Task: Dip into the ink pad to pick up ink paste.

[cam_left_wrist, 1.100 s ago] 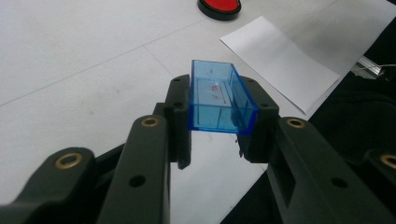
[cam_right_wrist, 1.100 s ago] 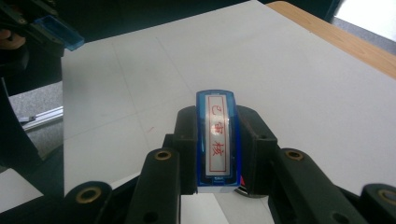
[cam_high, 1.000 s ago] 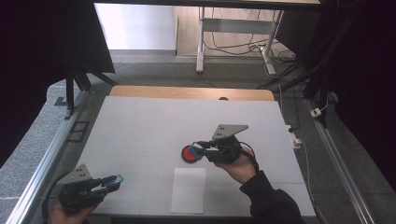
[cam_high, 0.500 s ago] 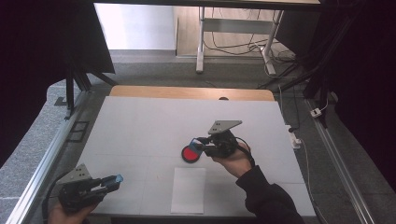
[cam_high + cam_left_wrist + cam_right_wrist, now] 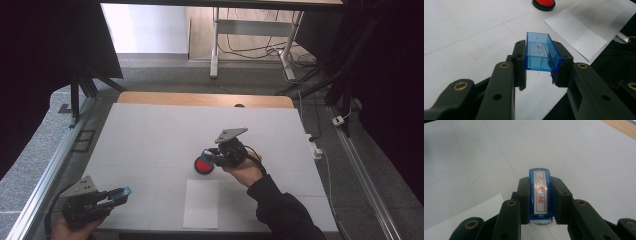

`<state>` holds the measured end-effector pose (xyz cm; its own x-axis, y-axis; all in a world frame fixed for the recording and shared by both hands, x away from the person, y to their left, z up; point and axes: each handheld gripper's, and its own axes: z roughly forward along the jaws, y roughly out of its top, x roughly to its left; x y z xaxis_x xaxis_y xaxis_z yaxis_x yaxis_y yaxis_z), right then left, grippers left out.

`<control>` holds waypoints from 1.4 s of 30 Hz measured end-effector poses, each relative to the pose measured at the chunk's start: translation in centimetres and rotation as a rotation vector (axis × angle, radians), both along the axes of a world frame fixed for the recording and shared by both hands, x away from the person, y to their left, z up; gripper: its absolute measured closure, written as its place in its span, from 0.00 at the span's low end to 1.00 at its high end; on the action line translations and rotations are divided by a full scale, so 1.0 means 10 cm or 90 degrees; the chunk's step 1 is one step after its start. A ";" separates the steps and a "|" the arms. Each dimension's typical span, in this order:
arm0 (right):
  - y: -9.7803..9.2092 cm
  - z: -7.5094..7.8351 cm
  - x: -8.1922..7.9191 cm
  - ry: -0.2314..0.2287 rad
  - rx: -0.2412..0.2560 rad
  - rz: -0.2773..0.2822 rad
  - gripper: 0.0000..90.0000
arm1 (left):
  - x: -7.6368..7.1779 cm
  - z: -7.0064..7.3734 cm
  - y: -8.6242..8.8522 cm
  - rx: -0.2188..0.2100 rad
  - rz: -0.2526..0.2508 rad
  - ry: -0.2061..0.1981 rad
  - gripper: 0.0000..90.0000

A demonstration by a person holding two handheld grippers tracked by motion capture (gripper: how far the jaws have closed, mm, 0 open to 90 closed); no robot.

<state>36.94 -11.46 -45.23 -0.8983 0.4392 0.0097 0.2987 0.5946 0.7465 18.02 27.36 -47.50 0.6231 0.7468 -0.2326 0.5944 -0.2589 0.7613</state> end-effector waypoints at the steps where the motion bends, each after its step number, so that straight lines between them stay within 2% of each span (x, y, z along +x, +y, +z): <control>1: 0.01 -0.01 0.01 0.002 -0.003 0.001 0.79 | 0.00 0.00 0.00 -0.001 0.000 0.001 0.75; 10: 0.12 -0.11 0.08 -0.003 -0.045 0.002 0.79 | -0.01 0.00 0.00 0.001 0.001 -0.001 0.75; 22: 0.23 -0.20 0.13 0.001 -0.074 0.001 0.79 | -0.01 0.00 0.00 0.007 0.003 -0.003 0.75; 34: 0.28 -0.27 0.15 -0.003 -0.098 0.006 0.79 | -0.02 0.00 0.00 0.009 0.004 -0.002 0.75; 42: 0.29 -0.27 0.14 -0.002 -0.102 0.004 0.80 | -0.02 0.00 0.00 0.011 0.001 -0.002 0.75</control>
